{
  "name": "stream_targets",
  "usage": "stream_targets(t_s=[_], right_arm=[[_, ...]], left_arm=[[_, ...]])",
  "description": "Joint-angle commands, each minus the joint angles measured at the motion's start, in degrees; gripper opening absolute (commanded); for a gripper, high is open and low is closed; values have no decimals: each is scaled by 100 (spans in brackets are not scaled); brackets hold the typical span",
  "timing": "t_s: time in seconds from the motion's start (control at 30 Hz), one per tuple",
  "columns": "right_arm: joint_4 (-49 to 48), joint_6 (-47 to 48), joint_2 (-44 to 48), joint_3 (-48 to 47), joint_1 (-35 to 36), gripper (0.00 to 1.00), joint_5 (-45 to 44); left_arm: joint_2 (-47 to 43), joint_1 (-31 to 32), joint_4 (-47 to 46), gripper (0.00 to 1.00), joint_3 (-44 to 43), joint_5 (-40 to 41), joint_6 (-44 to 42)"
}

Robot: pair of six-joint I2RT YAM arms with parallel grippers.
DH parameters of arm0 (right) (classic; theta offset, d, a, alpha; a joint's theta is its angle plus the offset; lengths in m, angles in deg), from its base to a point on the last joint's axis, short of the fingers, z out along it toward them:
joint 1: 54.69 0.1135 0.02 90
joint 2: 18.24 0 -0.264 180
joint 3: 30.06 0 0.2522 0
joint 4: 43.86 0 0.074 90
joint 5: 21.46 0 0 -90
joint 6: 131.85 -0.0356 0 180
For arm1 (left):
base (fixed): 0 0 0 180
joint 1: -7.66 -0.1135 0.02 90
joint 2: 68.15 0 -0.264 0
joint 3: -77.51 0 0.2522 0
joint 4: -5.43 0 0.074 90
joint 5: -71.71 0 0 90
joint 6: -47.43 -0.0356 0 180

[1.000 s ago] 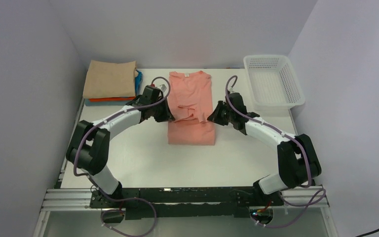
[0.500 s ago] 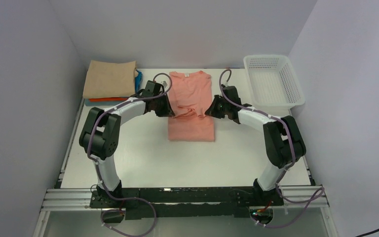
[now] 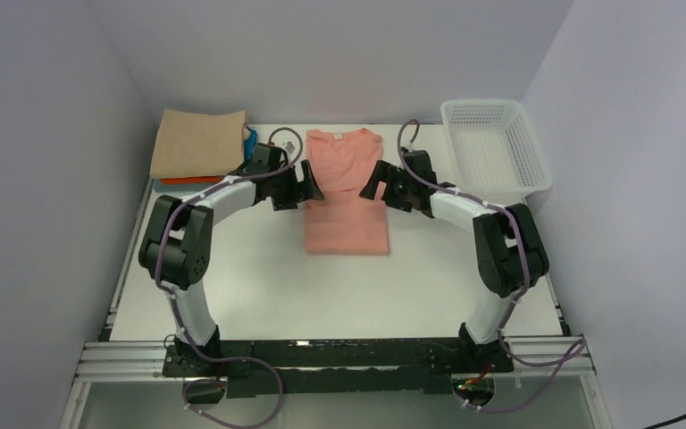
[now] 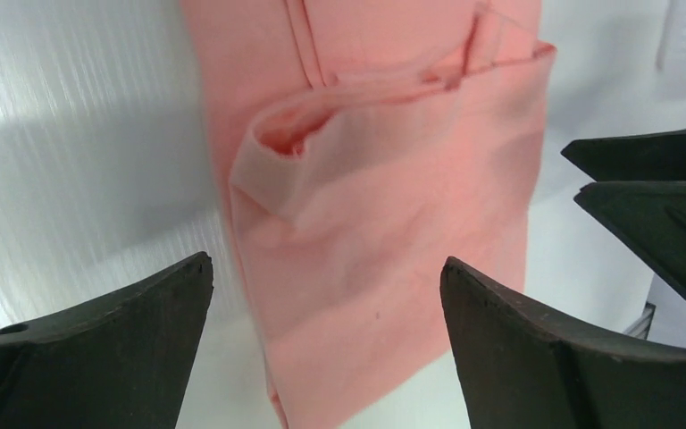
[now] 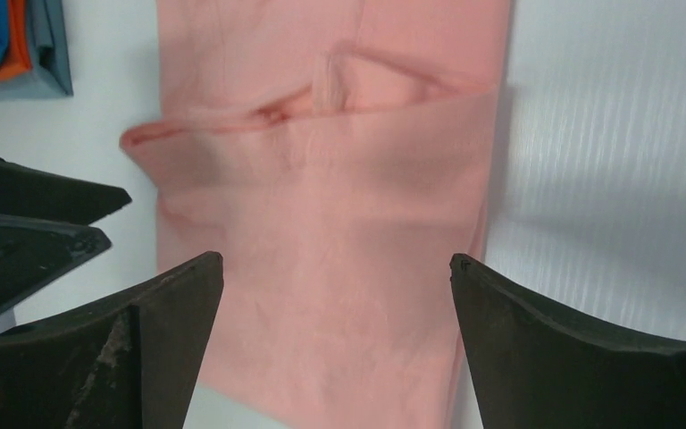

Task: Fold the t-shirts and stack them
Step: Fold the folded rectangular tshirt in 1/3 of the way, then grab one side of the 2/3 rectangular tshirt with both arms

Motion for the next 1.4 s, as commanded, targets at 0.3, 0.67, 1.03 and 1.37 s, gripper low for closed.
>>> stream_targets(t_s=[0.3, 0.67, 1.03, 1.37], right_arm=[[66, -269, 2160, 2130, 249, 100, 126], [-293, -753, 2474, 3017, 278, 95, 213], [-536, -943, 2158, 3087, 278, 80, 102], [-586, -1029, 1879, 3051, 298, 57, 219]], left_arm=[[-2135, 181, -703, 99, 2747, -114, 452], [-1654, 468, -1180, 73, 3062, -7, 718], [-1230, 624, -1152, 19, 2882, 232, 813], [-1068, 633, -1058, 0, 2785, 296, 872]])
